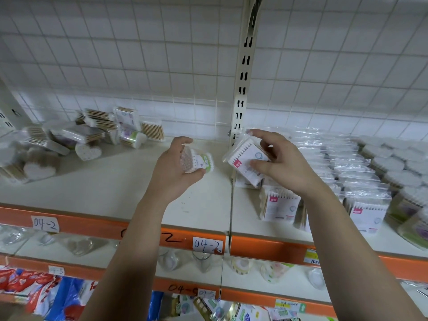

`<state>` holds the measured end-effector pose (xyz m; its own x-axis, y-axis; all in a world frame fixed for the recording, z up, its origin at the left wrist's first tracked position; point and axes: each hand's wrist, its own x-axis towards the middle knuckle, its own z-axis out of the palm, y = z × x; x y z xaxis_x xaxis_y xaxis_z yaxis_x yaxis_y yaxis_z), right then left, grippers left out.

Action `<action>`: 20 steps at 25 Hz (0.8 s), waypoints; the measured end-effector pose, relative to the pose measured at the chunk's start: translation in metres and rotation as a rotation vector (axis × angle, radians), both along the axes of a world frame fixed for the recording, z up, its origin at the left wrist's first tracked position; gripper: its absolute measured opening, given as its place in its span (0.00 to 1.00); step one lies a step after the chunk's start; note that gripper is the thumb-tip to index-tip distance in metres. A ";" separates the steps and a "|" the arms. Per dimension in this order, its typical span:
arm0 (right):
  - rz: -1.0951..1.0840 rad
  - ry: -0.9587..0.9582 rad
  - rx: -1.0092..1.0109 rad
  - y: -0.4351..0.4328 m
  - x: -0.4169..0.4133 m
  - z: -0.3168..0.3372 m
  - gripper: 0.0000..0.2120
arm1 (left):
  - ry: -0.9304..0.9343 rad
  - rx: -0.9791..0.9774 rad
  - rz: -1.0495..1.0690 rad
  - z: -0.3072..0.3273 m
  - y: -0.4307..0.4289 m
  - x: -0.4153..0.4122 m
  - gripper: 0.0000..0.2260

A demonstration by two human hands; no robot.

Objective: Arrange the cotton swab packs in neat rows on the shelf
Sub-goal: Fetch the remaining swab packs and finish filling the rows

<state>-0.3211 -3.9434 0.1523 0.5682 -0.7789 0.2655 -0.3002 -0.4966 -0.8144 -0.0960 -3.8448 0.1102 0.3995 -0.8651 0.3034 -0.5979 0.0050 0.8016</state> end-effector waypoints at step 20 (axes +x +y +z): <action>-0.108 0.271 -0.257 -0.002 0.008 -0.012 0.16 | -0.093 -0.049 -0.121 0.010 -0.036 0.020 0.33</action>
